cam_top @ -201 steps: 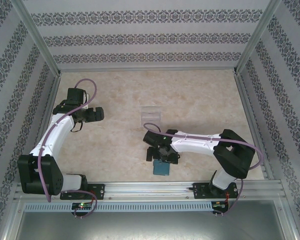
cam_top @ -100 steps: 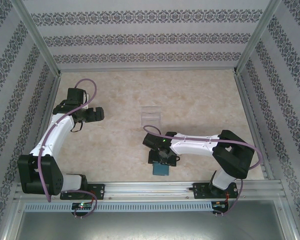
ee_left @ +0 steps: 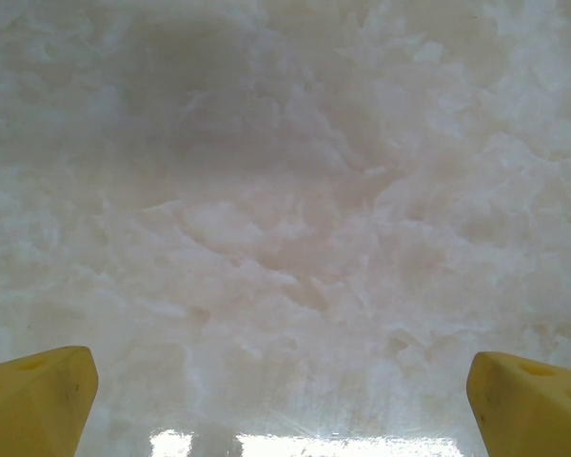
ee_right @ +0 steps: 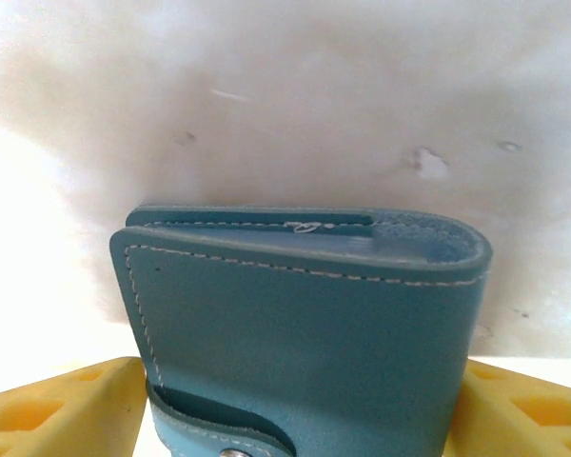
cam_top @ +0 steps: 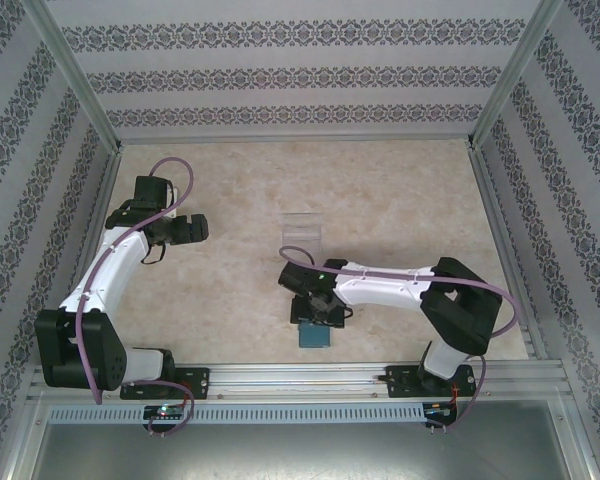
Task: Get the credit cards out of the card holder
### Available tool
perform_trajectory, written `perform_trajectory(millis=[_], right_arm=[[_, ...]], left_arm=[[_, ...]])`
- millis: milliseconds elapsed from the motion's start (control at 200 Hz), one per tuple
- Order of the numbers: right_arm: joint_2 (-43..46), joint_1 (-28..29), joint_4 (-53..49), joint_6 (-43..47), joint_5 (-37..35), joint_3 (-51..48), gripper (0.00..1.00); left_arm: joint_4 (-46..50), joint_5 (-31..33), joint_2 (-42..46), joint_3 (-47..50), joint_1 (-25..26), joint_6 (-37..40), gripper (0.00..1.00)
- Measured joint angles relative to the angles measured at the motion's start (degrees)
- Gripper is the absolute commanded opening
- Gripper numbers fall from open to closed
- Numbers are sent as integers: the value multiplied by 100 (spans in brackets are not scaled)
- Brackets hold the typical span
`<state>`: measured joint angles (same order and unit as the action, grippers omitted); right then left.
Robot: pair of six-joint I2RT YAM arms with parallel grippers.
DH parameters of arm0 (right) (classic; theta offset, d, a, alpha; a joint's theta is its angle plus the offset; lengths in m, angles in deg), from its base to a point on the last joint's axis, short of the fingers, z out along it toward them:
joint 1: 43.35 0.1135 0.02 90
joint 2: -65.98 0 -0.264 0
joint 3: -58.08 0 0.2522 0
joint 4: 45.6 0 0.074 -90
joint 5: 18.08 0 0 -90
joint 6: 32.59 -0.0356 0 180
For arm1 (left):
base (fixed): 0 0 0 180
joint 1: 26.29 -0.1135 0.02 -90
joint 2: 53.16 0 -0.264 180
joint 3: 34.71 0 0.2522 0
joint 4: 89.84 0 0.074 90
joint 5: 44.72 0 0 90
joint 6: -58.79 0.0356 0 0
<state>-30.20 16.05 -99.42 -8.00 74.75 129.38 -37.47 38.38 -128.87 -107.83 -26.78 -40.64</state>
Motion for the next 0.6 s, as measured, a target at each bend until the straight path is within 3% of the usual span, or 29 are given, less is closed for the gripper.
perform_trajectory(millis=[450, 600], right_arm=[[-804, -544, -20, 612, 4, 964, 70], [-841, -616, -44, 852, 17, 1012, 80]], left_arm=[[2, 2, 0, 0, 0, 0, 100], [2, 2, 0, 0, 0, 0, 100]])
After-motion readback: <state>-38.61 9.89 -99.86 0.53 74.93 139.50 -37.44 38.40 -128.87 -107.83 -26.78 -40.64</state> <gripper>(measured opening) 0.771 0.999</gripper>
